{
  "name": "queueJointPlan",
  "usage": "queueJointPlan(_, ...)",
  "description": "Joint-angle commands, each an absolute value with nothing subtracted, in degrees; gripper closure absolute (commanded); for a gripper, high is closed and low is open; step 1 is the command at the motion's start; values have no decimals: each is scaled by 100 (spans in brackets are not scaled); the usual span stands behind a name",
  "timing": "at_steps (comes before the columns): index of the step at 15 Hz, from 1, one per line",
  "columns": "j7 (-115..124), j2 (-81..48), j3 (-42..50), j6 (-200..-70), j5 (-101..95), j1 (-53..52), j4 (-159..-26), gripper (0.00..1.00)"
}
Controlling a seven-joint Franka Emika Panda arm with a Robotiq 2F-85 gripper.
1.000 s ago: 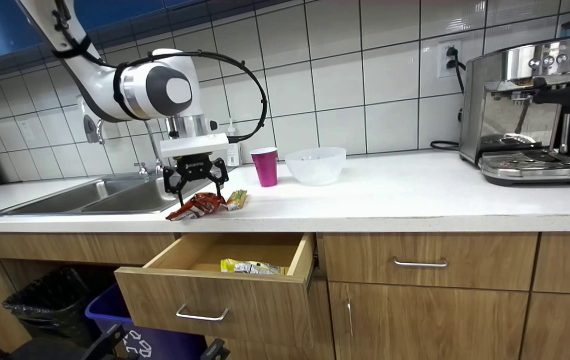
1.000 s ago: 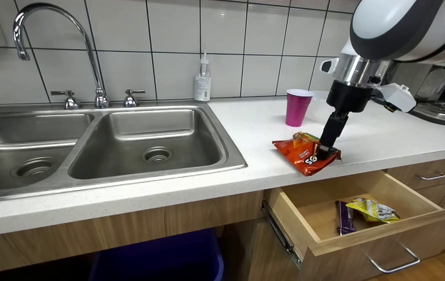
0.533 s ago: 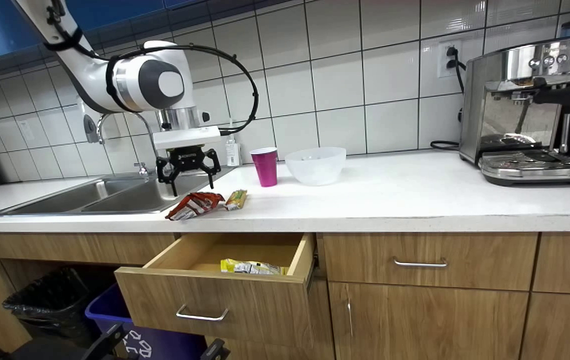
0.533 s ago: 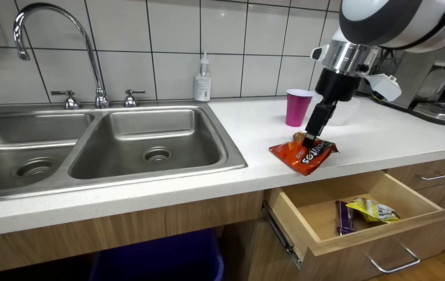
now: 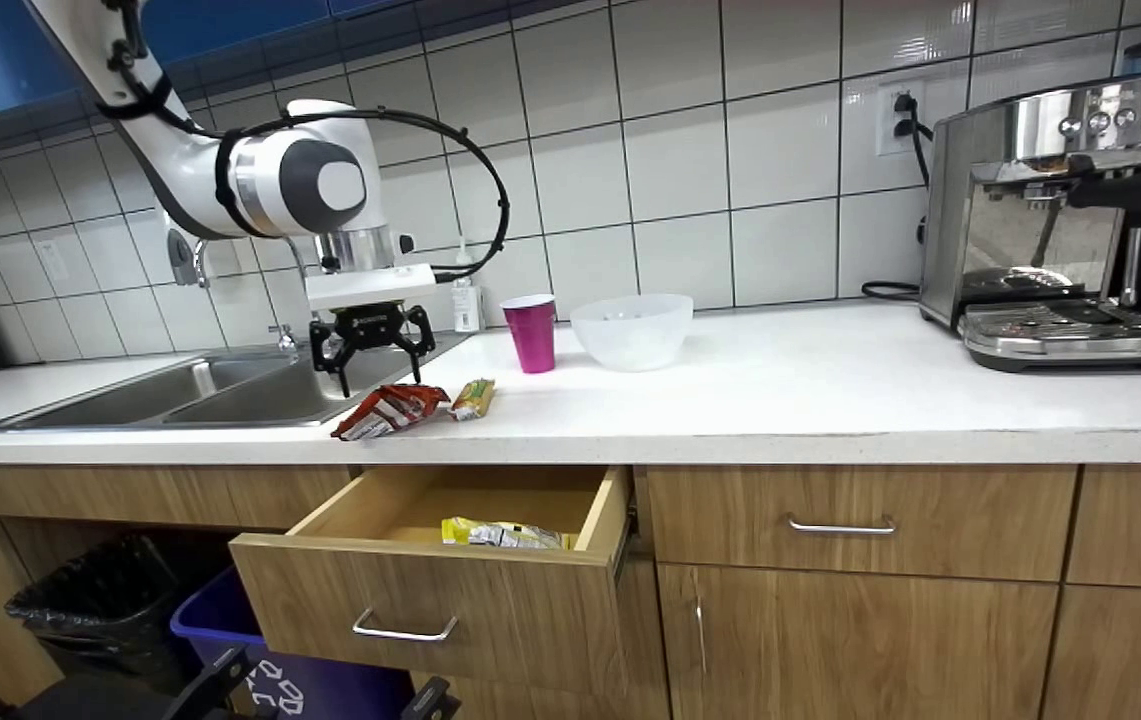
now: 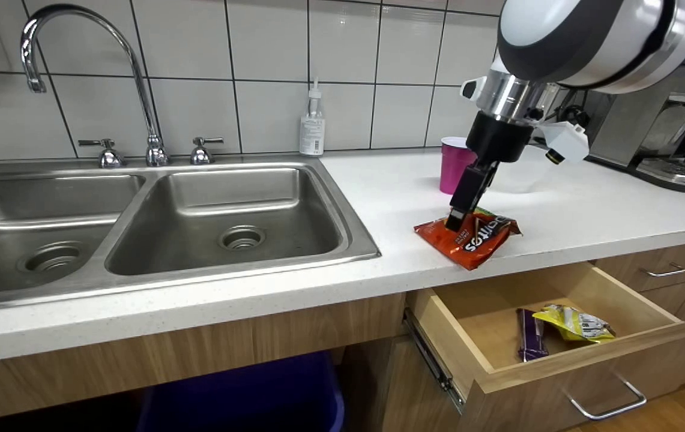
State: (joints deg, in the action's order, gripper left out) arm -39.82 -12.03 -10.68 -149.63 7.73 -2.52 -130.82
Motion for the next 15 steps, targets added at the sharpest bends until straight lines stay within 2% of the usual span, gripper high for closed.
queueJointPlan(1,-3720,-1445,-1049,-15189,663,-265,-12916,0)
queueJointPlan(15,-3286,-1356,-1081,-15256,513,-173,-13139,0)
